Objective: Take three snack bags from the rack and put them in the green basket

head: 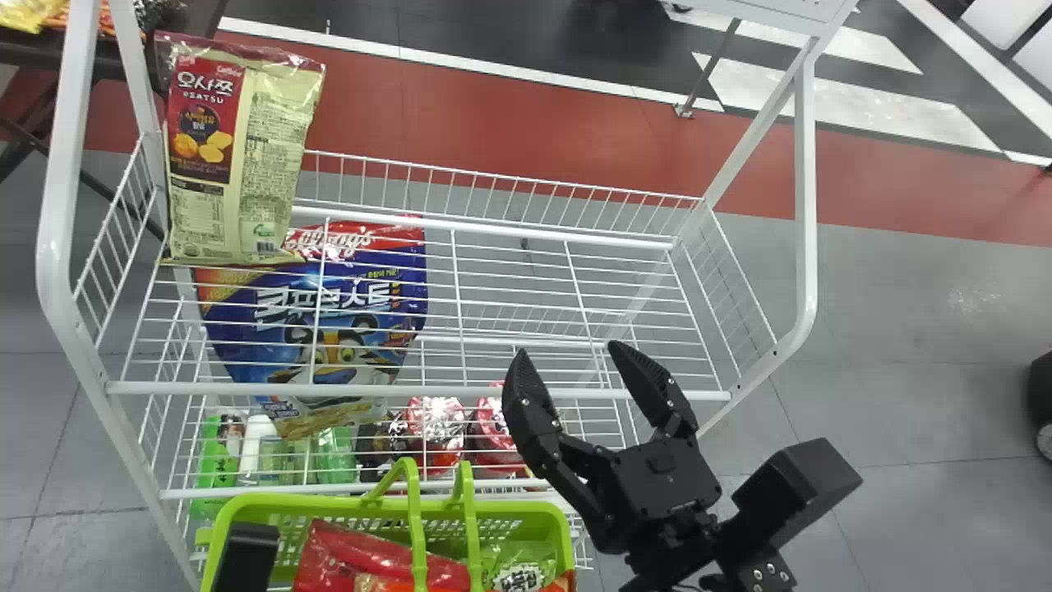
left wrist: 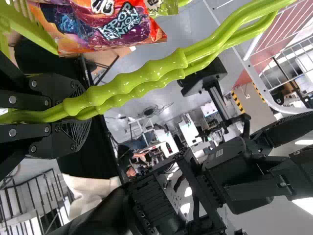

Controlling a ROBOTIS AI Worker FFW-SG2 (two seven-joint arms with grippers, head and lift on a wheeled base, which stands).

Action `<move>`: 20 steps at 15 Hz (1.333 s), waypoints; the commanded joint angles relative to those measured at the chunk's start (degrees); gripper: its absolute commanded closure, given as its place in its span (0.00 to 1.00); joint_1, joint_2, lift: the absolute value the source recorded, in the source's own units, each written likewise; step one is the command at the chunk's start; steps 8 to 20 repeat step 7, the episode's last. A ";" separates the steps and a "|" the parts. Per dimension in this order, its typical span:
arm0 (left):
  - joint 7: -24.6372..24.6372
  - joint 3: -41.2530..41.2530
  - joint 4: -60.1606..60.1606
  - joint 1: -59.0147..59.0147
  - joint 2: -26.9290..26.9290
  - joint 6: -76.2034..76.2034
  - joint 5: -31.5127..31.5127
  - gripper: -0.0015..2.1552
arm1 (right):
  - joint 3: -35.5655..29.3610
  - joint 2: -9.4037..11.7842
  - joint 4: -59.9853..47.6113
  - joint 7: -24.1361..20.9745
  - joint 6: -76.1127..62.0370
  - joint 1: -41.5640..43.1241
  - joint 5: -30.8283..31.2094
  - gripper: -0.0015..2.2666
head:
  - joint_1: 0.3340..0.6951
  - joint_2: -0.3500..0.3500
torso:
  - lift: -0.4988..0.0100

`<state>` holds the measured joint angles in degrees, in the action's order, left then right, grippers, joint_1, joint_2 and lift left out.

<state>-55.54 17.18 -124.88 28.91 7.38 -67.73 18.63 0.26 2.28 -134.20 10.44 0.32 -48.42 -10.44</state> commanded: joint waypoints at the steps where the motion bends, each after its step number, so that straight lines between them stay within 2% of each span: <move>1: 0.00 -0.04 -0.01 0.01 0.00 0.09 0.00 0.84 | -0.17 0.00 -0.01 0.02 0.00 0.08 -0.10 0.03 | 1.00 0.00 | 0.97; 20: -0.09 -0.04 -0.01 0.01 -0.09 0.09 0.00 0.84 | -0.52 0.00 -0.01 0.20 -0.18 0.08 -0.37 0.03 | 1.00 0.00 | 0.97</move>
